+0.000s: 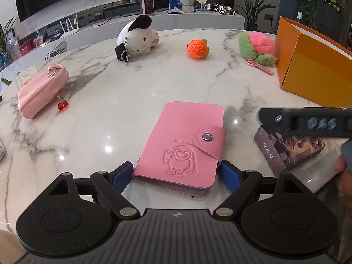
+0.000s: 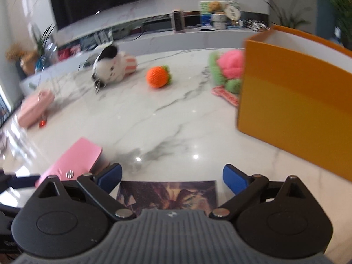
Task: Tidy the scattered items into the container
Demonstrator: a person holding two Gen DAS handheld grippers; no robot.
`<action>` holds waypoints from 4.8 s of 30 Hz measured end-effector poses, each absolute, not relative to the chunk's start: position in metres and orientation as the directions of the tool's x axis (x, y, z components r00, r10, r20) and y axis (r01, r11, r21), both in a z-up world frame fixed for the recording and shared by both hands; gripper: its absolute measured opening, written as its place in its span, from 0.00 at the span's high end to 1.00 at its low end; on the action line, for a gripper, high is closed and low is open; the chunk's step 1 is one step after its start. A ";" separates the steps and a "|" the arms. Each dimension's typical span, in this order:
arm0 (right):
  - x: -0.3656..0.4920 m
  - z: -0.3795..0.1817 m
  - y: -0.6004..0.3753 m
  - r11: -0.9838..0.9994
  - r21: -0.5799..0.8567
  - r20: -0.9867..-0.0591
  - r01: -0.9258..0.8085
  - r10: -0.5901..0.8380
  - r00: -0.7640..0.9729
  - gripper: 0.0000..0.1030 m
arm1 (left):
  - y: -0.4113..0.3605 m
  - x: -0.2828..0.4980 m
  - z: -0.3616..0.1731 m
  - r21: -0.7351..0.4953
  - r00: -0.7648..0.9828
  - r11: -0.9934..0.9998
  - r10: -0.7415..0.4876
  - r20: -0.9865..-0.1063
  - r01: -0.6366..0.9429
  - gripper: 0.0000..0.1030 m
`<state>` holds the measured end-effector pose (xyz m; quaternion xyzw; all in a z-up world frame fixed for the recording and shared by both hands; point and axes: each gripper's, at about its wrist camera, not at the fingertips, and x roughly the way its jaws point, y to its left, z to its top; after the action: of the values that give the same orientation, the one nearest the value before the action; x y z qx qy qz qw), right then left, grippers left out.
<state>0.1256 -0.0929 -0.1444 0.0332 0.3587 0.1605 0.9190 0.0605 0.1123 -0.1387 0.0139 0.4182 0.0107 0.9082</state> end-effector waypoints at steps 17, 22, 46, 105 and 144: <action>0.074 -0.125 -0.111 0.954 0.029 -0.714 -0.299 0.229 0.662 0.40 | 0.114 0.056 -0.139 0.025 0.652 1.000 0.017 -0.758 0.004 0.03; 0.066 -0.125 -0.094 0.927 0.013 -0.707 -0.375 0.274 0.652 0.46 | 0.114 0.056 -0.139 0.024 0.652 1.000 0.015 -0.758 0.005 0.03; 0.086 -0.143 -0.063 0.933 -0.076 -0.752 -0.352 0.178 0.635 0.24 | 0.116 0.060 -0.139 0.018 0.653 1.000 0.019 -0.757 -0.009 0.04; 0.152 -0.146 -0.074 0.710 -0.023 -0.712 -0.704 0.482 0.510 0.36 | 0.110 0.106 -0.141 0.022 0.669 0.979 -0.122 -0.733 0.203 0.09; 0.078 -0.005 -0.222 0.978 0.092 -0.344 -0.187 0.208 0.916 0.40 | -0.027 0.078 0.023 0.115 0.894 0.952 -0.219 -0.391 0.284 0.10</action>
<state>0.0777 -0.2224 -0.0048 0.0285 0.1790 0.1010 0.9782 0.0777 -0.0271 0.0232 0.0849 0.1905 -0.1299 0.9693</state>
